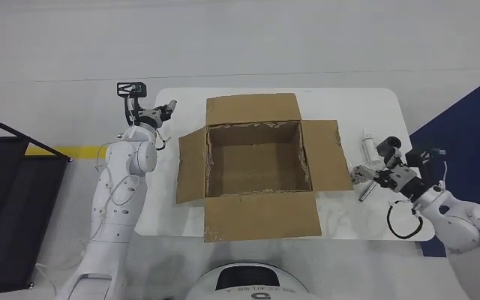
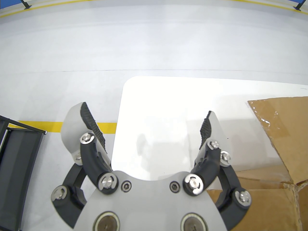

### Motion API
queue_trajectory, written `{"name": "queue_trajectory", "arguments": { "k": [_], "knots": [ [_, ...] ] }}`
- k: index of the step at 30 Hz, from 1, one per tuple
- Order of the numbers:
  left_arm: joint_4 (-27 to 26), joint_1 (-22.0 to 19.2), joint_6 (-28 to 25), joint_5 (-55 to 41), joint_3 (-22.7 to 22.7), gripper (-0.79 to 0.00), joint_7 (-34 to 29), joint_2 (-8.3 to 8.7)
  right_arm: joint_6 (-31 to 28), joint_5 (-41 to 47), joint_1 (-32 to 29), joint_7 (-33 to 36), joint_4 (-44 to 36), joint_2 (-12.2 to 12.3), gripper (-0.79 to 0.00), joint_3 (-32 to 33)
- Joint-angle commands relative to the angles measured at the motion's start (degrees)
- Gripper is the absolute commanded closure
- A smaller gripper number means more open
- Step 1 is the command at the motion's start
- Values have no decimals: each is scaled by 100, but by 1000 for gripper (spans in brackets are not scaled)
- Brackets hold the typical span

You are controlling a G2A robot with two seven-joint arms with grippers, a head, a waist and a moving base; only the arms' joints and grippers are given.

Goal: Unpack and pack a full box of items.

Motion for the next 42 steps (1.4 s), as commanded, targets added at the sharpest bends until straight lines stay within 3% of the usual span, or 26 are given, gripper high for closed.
{"name": "queue_trajectory", "arguments": {
  "k": [1,10,13,18,21,27,30,31,36,39,40,42],
  "knots": [
    [0,0,0,-1,-2,-785,0,0,84,-48,-82,355,41,2,-785,26],
    [0,0,0,-1,-2,-785,0,0,105,38,337,1469,242,3,-754,-317],
    [0,0,0,-1,-2,-785,0,0,369,32,581,1785,303,-12,-680,-525],
    [0,0,0,-1,-2,-785,0,0,797,-17,980,2162,485,-47,-770,-839],
    [0,0,0,-1,-2,-785,0,0,866,-93,1194,2345,547,-65,-785,-1022],
    [0,0,0,-1,-2,-785,0,0,920,-140,1449,2453,698,-100,-736,-1215],
    [0,0,0,-1,-2,-785,0,0,949,-168,1483,2472,758,-112,-653,-1247],
    [0,0,0,-1,-2,-785,0,0,951,-179,1490,2470,778,-116,-391,-1254],
    [0,0,0,-1,-2,-785,0,0,860,-195,1463,2402,831,-134,-151,-1274],
    [0,0,0,-1,-2,-785,0,0,830,-182,1397,2295,865,-143,-86,-1235],
    [0,0,0,-1,-2,-785,0,0,811,-197,1368,2241,867,-145,0,-1209],
    [0,0,0,-1,-2,-785,0,0,722,-241,1268,2012,853,-150,0,-1141]
  ]
}}
